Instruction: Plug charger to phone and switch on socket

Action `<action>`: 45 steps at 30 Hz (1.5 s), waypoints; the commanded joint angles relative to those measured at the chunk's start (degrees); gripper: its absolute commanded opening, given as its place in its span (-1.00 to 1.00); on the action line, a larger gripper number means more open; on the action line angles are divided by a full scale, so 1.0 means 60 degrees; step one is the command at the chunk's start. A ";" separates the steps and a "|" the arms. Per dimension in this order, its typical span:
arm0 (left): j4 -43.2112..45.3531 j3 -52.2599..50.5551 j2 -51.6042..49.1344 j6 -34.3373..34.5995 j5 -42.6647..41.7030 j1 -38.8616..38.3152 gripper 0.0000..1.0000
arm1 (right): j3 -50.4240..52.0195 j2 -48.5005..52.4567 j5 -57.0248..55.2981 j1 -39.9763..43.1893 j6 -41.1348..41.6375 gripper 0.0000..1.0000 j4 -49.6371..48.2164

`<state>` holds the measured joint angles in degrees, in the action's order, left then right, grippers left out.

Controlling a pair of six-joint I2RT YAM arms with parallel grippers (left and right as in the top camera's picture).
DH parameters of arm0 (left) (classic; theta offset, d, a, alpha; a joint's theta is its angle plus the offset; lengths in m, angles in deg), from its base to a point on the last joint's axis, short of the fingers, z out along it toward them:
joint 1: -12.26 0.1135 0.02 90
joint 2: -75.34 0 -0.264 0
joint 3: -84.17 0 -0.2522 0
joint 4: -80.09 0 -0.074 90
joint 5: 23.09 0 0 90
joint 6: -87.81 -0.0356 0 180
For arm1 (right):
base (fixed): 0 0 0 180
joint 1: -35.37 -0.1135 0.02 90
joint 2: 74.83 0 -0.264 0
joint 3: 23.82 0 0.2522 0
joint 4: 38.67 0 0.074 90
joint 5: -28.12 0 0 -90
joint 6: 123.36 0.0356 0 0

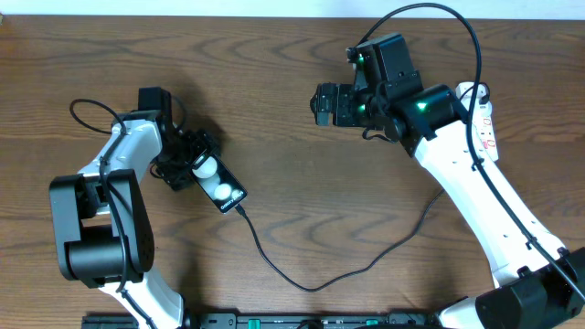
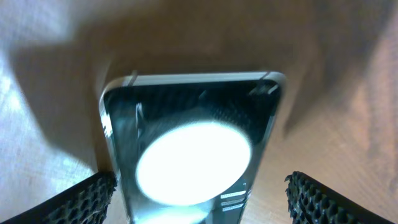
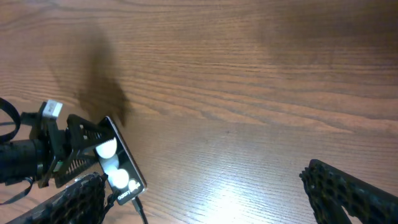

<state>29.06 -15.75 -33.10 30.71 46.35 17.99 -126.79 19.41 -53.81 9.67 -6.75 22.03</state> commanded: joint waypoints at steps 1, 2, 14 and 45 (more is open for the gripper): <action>0.0244 0.0047 -0.0594 -0.1075 0.0586 0.0076 0.82 | -0.0040 -0.0157 -0.0087 -0.0182 -0.0175 0.99 0.0022; 0.0149 0.0270 -0.0568 -0.1293 0.0590 0.0076 0.82 | -0.0040 -0.0157 -0.0124 -0.0178 -0.0175 0.99 0.0036; -0.2809 0.4098 0.0652 -0.3909 0.1151 -0.0120 0.81 | 0.0000 -0.0157 -0.0368 -0.0178 -0.0229 0.99 0.0098; -0.3388 0.4521 0.3716 -0.5628 0.1155 -0.1508 0.81 | -0.1504 -0.0164 0.4003 0.2364 -0.2146 0.98 0.1166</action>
<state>8.82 10.52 -10.81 -2.25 52.69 8.77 -130.61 19.43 -41.06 17.19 -14.27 27.56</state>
